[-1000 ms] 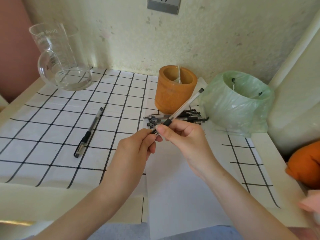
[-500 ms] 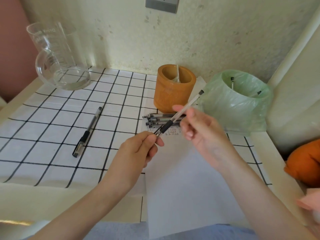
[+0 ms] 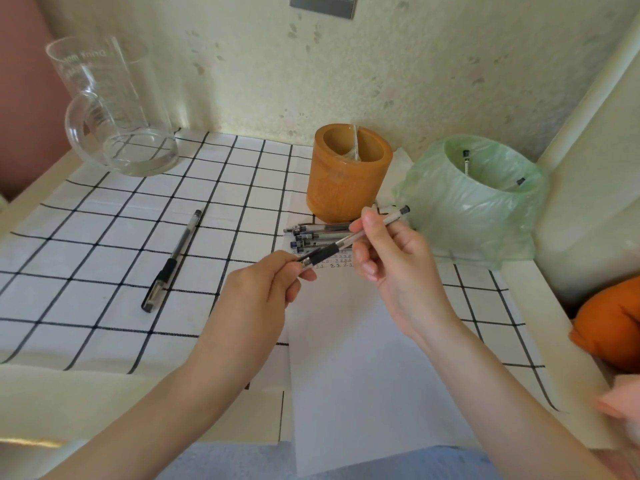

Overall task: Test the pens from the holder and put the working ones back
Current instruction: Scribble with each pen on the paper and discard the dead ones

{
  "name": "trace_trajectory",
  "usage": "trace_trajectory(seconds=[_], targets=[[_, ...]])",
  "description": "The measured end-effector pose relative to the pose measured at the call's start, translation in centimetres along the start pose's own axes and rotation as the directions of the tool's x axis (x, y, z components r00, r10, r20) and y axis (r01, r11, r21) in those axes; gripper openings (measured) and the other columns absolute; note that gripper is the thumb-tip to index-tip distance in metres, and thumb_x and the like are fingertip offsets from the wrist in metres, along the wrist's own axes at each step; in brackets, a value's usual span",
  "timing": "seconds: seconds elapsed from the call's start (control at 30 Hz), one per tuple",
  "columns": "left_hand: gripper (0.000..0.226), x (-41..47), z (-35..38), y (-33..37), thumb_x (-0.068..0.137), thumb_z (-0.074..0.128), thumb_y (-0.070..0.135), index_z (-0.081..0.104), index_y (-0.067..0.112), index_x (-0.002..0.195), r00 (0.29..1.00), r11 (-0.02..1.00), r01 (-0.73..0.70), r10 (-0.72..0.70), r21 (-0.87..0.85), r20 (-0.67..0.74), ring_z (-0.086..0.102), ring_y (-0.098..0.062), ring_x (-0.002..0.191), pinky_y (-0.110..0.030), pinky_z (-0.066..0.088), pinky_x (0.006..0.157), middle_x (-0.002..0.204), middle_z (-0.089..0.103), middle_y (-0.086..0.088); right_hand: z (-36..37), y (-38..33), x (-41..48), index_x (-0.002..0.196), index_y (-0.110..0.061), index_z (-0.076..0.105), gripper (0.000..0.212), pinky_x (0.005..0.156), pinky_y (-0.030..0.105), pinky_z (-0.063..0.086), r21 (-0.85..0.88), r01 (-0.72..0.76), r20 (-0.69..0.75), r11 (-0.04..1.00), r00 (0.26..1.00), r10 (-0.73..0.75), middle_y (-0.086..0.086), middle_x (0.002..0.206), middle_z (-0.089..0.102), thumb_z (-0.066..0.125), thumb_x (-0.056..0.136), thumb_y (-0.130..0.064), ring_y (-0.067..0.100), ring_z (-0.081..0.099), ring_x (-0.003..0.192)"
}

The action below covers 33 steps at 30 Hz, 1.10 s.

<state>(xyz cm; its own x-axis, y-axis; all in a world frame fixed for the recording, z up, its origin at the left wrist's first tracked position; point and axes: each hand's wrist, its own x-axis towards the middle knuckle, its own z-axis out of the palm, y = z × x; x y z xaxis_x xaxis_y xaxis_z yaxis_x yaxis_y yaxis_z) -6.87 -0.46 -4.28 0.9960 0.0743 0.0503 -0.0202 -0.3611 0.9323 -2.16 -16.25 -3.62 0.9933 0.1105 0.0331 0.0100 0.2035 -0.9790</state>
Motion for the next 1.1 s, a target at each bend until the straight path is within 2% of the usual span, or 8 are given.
trace_trajectory(seconds=[0.23,0.4,0.5,0.57,0.6,0.67,0.77,1.1], targets=[[0.033,-0.6,0.5,0.1,0.097,0.038,0.018,0.066,0.018,0.079,0.99,0.988,0.097,-0.083,-0.117,0.118,0.035,-0.003,0.041,-0.009,0.03,0.043,0.051,0.045,0.01,0.4,0.1,0.0,0.085,-0.007,0.061,0.025,0.05,0.022,0.026,-0.014,-0.017,0.009,1.0,1.0,0.018,-0.003,0.052,0.044,0.054,0.09,-0.031,0.011,0.033,0.047],[0.029,0.2,0.6,0.3,0.098,0.037,0.025,0.064,0.018,0.089,0.985,0.98,0.126,-0.105,-0.156,0.134,0.044,-0.005,0.043,-0.013,0.033,0.042,0.061,0.059,0.003,1.6,1.5,-1.0,0.096,-0.016,0.065,0.01,0.063,0.017,0.042,-0.244,0.017,0.152,0.97,0.988,0.021,-0.012,0.069,0.063,0.061,0.088,-0.021,0.002,0.059,0.067],[0.034,0.2,0.2,0.0,0.091,0.035,0.048,0.06,0.027,0.1,0.977,0.992,0.118,-0.11,-0.036,0.182,0.058,-0.004,0.055,-0.019,0.041,0.05,0.08,0.069,0.009,0.8,0.9,0.0,0.099,-0.015,0.063,0.011,0.083,0.021,0.049,-0.217,0.045,0.133,0.975,0.991,-0.016,0.0,0.096,0.069,0.055,0.093,-0.021,0.006,0.064,0.091],[0.032,0.4,-0.6,-0.7,0.089,0.035,0.052,0.056,0.033,0.106,0.988,0.983,0.046,-0.071,0.176,0.138,0.062,-0.001,0.065,-0.023,0.044,0.059,0.088,0.066,0.016,-0.1,-0.2,0.8,0.1,-0.011,0.055,0.01,0.086,0.024,0.05,-0.213,0.117,0.132,0.97,0.987,-0.09,0.011,0.097,0.068,0.045,0.098,-0.013,0.014,0.065,0.094],[0.027,0.5,-1.0,-0.9,0.091,0.037,0.048,0.055,0.035,0.107,0.993,0.962,0.012,-0.043,0.274,0.106,0.061,0.001,0.071,-0.024,0.046,0.063,0.09,0.064,0.019,-0.7,-0.6,1.2,0.102,-0.011,0.052,0.011,0.084,0.02,0.048,-0.348,0.179,0.145,0.92,0.98,-0.136,0.009,0.094,0.066,0.042,0.099,-0.01,0.012,0.064,0.092],[0.019,0.7,-1.9,-1.1,0.093,0.042,0.036,0.057,0.036,0.105,0.998,0.934,-0.016,-0.007,0.358,0.063,0.059,0.004,0.078,-0.019,0.048,0.068,0.089,0.063,0.022,-2.2,-0.7,2.1,0.108,-0.016,0.057,0.017,0.088,0.019,0.041,-0.71,0.274,0.189,0.649,0.962,-0.199,0.0,0.094,0.058,0.044,0.098,-0.01,0.012,0.056,0.097],[0.018,0.5,-2.5,-1.2,0.094,0.045,0.028,0.059,0.038,0.1,0.998,0.908,-0.04,0.014,0.418,0.066,0.056,0.007,0.078,-0.008,0.041,0.062,0.086,0.06,0.025,-3.9,0.2,3.5,0.112,-0.023,0.067,0.027,0.094,0.035,0.03,-0.917,0.261,0.186,0.303,0.949,-0.254,-0.002,0.097,0.046,0.052,0.094,-0.009,0.023,0.043,0.102],[0.018,0.2,-3.3,-2.0,0.093,0.048,0.026,0.062,0.033,0.104,0.996,0.861,-0.085,0.071,0.502,0.046,0.056,-0.002,0.083,-0.01,0.041,0.065,0.095,0.061,0.017,-4.4,2.8,5.2,0.109,-0.02,0.069,0.036,0.084,0.02,0.013,-0.967,0.222,0.163,0.126,0.917,-0.364,0.008,0.112,0.056,0.055,0.087,0.005,0.031,0.043,0.11]])
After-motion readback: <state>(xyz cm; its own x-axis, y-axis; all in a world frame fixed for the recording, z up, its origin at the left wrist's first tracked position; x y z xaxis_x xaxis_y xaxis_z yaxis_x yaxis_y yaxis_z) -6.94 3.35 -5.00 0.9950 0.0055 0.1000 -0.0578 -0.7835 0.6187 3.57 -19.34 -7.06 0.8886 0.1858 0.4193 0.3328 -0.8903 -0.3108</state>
